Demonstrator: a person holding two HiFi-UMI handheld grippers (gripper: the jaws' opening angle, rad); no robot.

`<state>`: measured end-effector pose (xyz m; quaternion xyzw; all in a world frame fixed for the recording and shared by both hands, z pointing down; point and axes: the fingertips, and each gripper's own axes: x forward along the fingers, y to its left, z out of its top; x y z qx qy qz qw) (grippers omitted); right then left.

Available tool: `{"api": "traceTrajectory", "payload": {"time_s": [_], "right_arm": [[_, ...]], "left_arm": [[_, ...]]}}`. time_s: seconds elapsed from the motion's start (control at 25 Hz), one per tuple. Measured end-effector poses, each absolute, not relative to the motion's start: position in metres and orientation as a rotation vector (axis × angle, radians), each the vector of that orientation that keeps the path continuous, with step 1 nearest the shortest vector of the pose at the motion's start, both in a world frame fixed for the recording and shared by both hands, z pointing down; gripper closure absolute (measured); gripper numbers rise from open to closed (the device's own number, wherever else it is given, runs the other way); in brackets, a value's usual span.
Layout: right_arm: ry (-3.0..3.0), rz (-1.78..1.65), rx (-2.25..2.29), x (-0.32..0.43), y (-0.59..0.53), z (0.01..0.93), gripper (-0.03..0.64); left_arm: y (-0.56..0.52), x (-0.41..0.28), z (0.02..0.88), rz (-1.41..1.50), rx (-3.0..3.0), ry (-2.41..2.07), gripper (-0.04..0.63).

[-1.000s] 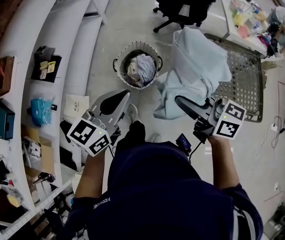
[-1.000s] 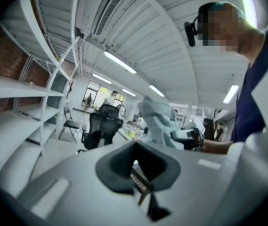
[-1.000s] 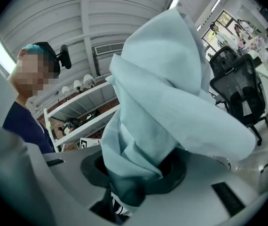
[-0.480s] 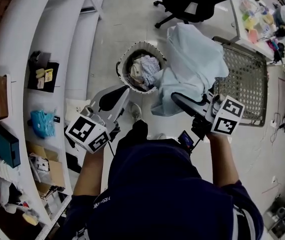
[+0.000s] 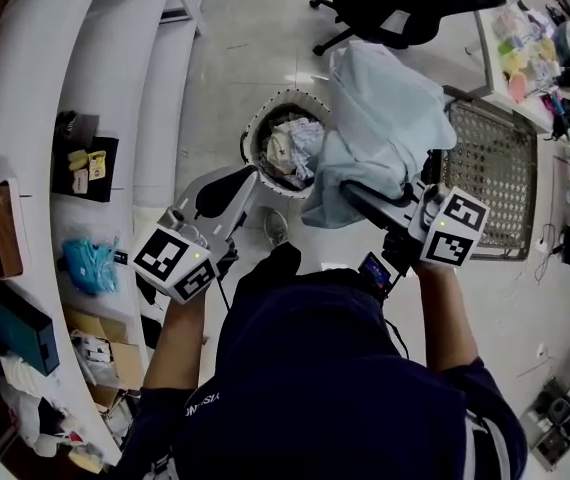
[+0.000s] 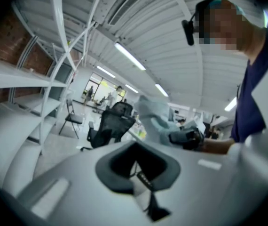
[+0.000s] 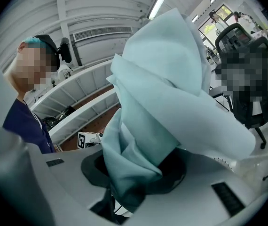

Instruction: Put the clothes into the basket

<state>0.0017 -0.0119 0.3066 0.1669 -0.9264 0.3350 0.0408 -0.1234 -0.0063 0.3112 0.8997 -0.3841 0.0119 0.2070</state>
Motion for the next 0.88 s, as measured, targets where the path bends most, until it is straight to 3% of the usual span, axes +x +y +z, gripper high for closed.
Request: {"api": "traceTrajectory", "payload": {"time_s": [0.88], "right_arm": [[-2.661,1.177,0.471,-0.040,-0.078,0.386,0.485]], "left_arm": [[-0.054,-0.152,0.368,0.098,2.394,-1.072,0.591]]}}
